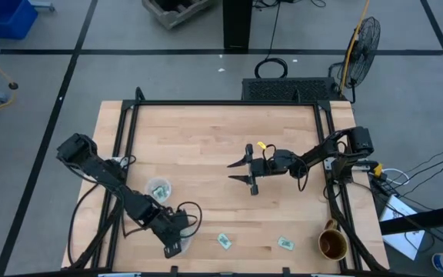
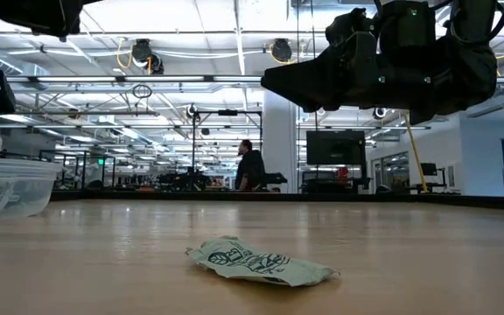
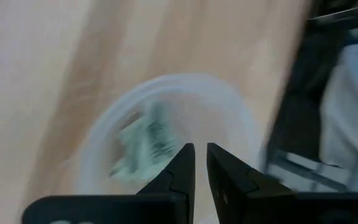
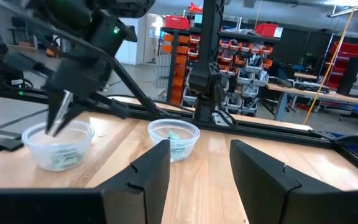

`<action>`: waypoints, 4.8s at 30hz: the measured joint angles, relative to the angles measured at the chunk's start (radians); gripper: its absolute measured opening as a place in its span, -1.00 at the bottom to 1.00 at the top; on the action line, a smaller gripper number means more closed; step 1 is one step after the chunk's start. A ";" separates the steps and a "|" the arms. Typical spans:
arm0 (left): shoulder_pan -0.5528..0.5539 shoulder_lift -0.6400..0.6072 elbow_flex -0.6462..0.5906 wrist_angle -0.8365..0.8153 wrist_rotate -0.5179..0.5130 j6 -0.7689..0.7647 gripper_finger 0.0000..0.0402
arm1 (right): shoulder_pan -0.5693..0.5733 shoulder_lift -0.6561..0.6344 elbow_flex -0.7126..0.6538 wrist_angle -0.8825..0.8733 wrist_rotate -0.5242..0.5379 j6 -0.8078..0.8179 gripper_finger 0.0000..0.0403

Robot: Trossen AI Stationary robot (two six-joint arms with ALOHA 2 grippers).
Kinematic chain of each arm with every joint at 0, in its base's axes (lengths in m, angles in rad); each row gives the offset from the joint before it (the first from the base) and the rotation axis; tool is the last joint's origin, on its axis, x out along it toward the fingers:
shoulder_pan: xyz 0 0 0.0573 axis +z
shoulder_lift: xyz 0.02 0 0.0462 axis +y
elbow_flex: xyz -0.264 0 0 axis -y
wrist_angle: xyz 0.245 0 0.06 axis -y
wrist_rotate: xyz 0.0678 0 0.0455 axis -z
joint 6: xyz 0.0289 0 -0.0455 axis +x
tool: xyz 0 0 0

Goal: Pick and place Stevia / Truvia into bins
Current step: Put the stevia packet into the bottom container

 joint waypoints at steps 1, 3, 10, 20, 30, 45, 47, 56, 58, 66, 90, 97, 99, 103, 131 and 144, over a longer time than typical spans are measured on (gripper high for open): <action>0.005 0.000 0.000 0.024 0.016 0.011 -0.77 | 0.000 0.000 0.000 -0.002 0.000 0.000 -0.20; 0.009 0.000 0.000 0.067 0.048 0.021 -0.77 | 0.000 0.000 0.000 -0.003 0.000 0.000 -0.20; 0.048 -0.003 0.000 0.136 0.111 0.027 -0.77 | 0.001 0.000 0.000 -0.007 -0.014 0.001 -0.21; 0.157 -0.042 0.000 0.193 0.198 0.155 -0.77 | 0.074 -0.041 0.003 -0.146 -0.202 0.050 -0.12; 0.257 -0.073 0.000 0.205 0.029 0.511 -0.77 | 0.234 -0.365 0.027 -0.832 0.106 -0.028 -0.12; 0.362 0.168 0.000 0.497 0.172 0.784 -0.76 | 0.372 -0.510 0.025 -1.137 0.261 0.131 -0.13; 0.364 0.186 -0.001 0.557 0.174 0.797 -0.75 | 0.372 -0.511 0.026 -1.132 0.261 0.124 -0.13; 0.362 0.285 0.000 0.764 0.175 0.895 -0.28 | 0.372 -0.511 0.026 -1.121 0.262 0.085 -0.13; 0.355 0.308 0.001 0.791 0.171 0.920 -0.18 | 0.372 -0.511 0.026 -1.117 0.262 0.086 -0.13; 0.285 0.394 0.116 0.662 0.170 0.954 -0.10 | 0.372 -0.510 0.026 -1.118 0.262 0.087 -0.14; 0.288 0.407 0.200 0.354 0.072 1.041 -0.73 | 0.376 -0.510 0.026 -1.110 0.258 0.079 -0.15; 0.327 0.399 0.202 0.270 0.084 1.066 -0.97 | 0.375 -0.510 0.026 -1.110 0.258 0.077 -0.15; 0.334 0.397 0.202 0.262 0.084 1.078 -0.97 | 0.375 -0.510 0.026 -1.110 0.258 0.076 -0.15; 0.343 0.360 0.197 0.233 0.035 1.119 -0.95 | 0.375 -0.510 0.026 -1.110 0.258 0.076 -0.15; 0.130 -0.031 0.199 -0.235 -0.138 0.760 -0.99 | 0.375 -0.510 0.026 -1.117 0.258 0.079 -0.15; -0.068 0.042 0.198 -0.355 -0.205 0.342 -0.92 | 0.375 -0.510 0.026 -1.094 0.257 0.083 -0.15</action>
